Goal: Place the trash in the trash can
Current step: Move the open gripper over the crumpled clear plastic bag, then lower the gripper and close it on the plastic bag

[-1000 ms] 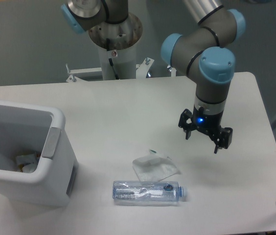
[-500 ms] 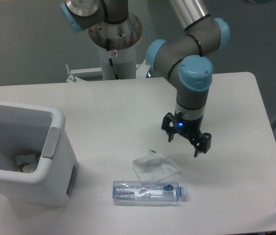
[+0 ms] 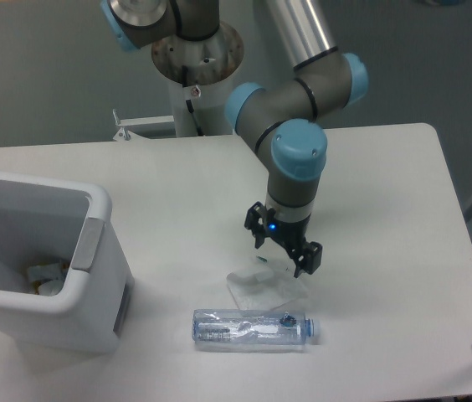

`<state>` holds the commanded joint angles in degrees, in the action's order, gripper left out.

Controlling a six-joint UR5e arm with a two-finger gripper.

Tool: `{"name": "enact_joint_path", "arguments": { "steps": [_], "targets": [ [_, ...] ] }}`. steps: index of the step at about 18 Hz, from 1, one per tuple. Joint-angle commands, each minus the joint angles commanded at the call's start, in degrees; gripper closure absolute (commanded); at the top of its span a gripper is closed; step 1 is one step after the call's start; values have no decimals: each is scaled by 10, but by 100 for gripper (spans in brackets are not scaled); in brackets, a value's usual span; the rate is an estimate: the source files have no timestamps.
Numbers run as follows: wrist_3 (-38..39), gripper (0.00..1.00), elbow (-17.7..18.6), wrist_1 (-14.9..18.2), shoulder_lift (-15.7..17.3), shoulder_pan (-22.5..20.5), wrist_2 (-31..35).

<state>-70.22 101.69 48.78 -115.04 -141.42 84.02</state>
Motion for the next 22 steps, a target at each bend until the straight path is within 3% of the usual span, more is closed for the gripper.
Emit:
{"name": "enact_joint_path", "arguments": {
  "steps": [7,22],
  "targets": [
    [0,99,-3,1,-12,4,-1],
    [-5,100,-15,13,16,-4,-1]
  ]
}}
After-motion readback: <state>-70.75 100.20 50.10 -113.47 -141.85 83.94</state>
